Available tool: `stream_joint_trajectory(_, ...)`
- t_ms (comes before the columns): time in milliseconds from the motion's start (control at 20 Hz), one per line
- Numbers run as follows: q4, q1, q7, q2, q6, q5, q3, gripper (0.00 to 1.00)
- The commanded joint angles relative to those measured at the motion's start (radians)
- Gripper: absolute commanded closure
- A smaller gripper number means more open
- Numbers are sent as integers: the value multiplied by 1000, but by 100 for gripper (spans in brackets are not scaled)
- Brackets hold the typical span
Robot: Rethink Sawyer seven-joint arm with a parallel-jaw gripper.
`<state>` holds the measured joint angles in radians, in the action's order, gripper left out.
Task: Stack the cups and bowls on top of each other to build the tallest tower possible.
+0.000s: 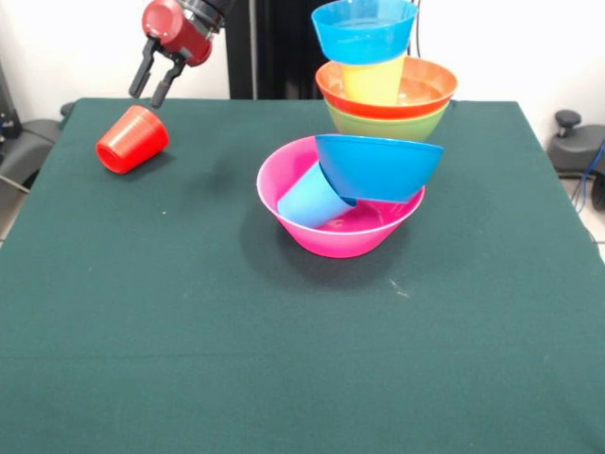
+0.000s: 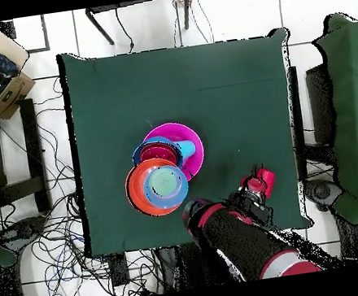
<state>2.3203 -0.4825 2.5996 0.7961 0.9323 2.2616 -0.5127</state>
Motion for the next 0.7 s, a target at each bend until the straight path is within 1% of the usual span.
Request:
stream_joint_trajectory(50, 1, -7, 227, -89, 67, 101, -69, 0)
stream_joint_trajectory(150, -1, -16, 224, -97, 69, 113, -68, 0)
stream_joint_trajectory(350, -14, -23, 210, -106, 44, 99, -71, 0)
stream_joint_trajectory(450, -19, -11, 200, -104, 43, 80, -69, 0)
stream_joint_trajectory(700, -23, 3, 214, -99, 56, 64, -73, 0)
